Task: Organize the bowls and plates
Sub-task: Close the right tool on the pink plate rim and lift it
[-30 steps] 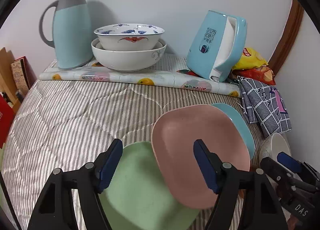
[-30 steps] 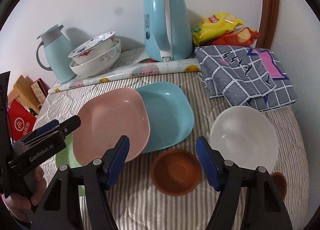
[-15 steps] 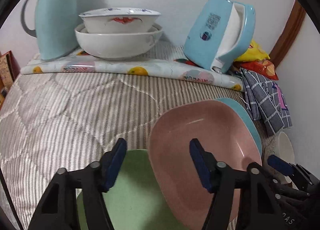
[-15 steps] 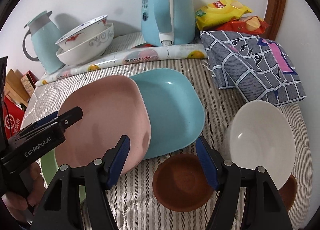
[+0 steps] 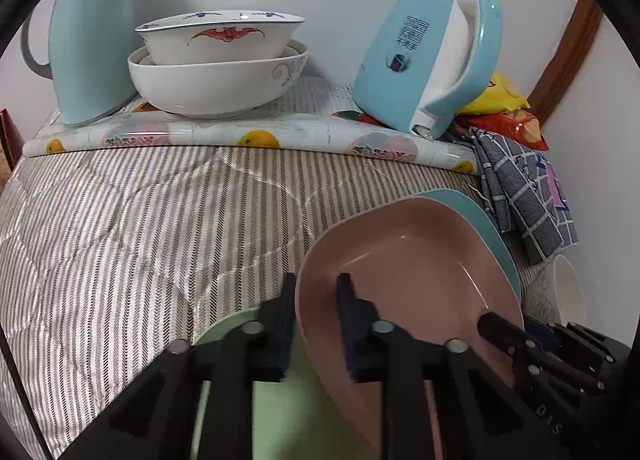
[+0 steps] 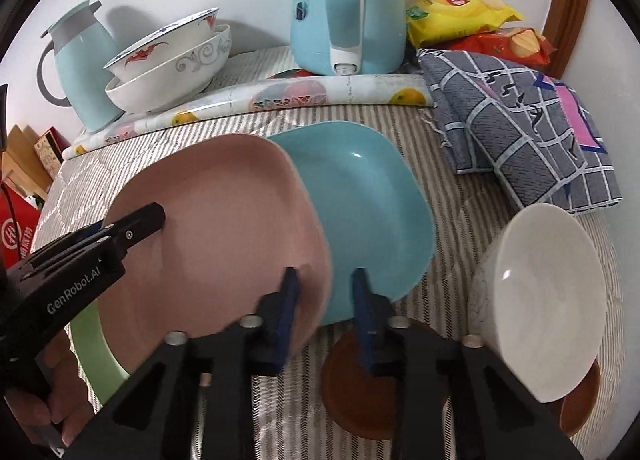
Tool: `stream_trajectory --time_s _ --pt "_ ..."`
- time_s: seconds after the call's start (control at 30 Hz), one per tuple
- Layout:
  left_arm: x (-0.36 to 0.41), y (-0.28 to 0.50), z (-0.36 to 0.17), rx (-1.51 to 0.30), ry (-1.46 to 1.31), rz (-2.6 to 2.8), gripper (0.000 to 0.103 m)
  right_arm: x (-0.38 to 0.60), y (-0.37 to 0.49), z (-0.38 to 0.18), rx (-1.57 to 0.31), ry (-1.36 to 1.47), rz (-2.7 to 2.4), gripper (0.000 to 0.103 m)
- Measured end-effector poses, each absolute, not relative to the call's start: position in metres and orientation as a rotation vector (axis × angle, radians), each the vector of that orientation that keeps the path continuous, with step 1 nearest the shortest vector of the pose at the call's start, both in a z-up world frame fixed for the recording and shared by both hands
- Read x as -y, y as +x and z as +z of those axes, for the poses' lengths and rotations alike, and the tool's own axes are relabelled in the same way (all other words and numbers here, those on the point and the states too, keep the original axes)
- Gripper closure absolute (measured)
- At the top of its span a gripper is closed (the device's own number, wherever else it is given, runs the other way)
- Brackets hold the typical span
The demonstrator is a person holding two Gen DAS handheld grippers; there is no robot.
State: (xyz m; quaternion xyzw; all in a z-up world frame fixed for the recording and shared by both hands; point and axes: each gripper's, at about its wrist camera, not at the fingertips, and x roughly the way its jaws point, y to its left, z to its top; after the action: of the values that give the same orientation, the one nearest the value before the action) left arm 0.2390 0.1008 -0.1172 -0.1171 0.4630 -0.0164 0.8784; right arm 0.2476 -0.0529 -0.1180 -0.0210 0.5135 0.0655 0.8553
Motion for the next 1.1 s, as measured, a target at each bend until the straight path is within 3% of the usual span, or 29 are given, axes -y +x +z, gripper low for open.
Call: stream_trajectory --time_s 0.2,1.1 --pt "-0.107 0.239 -0.119 -0.957 -0.267 -0.052 0.093 0.050 0.248 -0.116 -1.069 -0.066 0.127 0.088" --pt "-0.125 0.216 -0.101 -0.886 -0.299 -0.020 0.093 0.042 0.233 -0.095 -0.989 -0.035 0.176 0.094"
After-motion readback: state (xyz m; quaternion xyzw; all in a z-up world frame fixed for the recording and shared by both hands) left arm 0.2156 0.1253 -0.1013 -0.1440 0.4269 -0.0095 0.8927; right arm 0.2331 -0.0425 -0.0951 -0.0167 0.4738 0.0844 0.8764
